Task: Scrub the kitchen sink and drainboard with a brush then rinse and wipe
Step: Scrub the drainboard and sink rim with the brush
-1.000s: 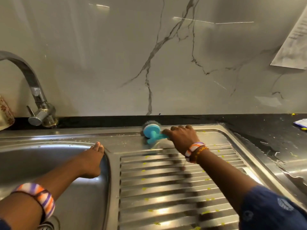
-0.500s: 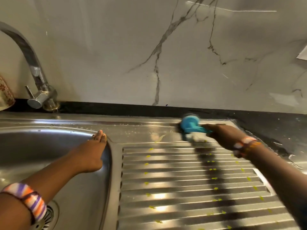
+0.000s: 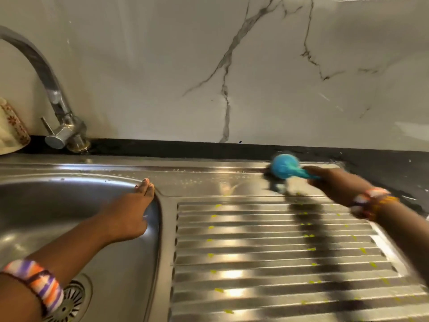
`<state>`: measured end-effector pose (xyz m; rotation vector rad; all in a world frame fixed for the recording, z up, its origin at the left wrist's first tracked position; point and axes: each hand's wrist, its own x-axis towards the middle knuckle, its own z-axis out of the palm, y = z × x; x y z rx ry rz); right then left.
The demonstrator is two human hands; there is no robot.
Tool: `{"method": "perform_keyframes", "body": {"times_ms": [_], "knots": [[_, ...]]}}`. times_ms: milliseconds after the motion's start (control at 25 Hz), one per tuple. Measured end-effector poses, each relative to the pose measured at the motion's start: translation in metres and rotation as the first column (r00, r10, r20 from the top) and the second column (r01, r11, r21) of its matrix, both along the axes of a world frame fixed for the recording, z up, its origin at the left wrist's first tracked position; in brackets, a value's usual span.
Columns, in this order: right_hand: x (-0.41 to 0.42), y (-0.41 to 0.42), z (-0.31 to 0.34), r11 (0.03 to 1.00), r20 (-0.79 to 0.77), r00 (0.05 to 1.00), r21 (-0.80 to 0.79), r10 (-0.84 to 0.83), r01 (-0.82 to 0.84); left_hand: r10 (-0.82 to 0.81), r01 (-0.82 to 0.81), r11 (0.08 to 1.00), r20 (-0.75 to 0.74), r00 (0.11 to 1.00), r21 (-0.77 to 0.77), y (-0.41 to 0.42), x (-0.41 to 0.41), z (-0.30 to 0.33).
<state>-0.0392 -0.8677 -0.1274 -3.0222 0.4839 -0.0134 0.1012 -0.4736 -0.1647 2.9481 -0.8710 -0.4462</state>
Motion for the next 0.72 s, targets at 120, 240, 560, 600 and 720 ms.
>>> {"method": "perform_keyframes", "body": {"times_ms": [120, 240, 560, 600, 720], "knots": [[-0.042, -0.063, 0.005, 0.960, -0.041, 0.959, -0.014, -0.281, 0.281, 0.013, -0.013, 0.999, 0.004, 1.000, -0.035, 0.000, -0.002, -0.004], [-0.046, -0.063, 0.006, 0.957, -0.058, 0.956, -0.047, -0.287, 0.285, 0.012, -0.011, 1.000, 0.046, 0.999, -0.016, -0.003, -0.001, -0.002], [0.076, 0.163, -0.009, 0.957, 0.060, 0.955, 0.006, 0.290, -0.291, 0.021, -0.023, 1.000, 0.076, 0.997, 0.020, -0.007, -0.003, 0.001], [0.087, 0.182, -0.009, 0.945, 0.067, 0.943, 0.018, 0.325, -0.327, 0.012, -0.015, 0.999, 0.071, 0.997, 0.031, -0.008, -0.002, 0.002], [0.094, 0.177, -0.004, 0.941, 0.081, 0.938, 0.000, 0.338, -0.339, -0.018, 0.009, 0.996, 0.107, 0.994, 0.089, -0.012, 0.001, 0.008]]}}
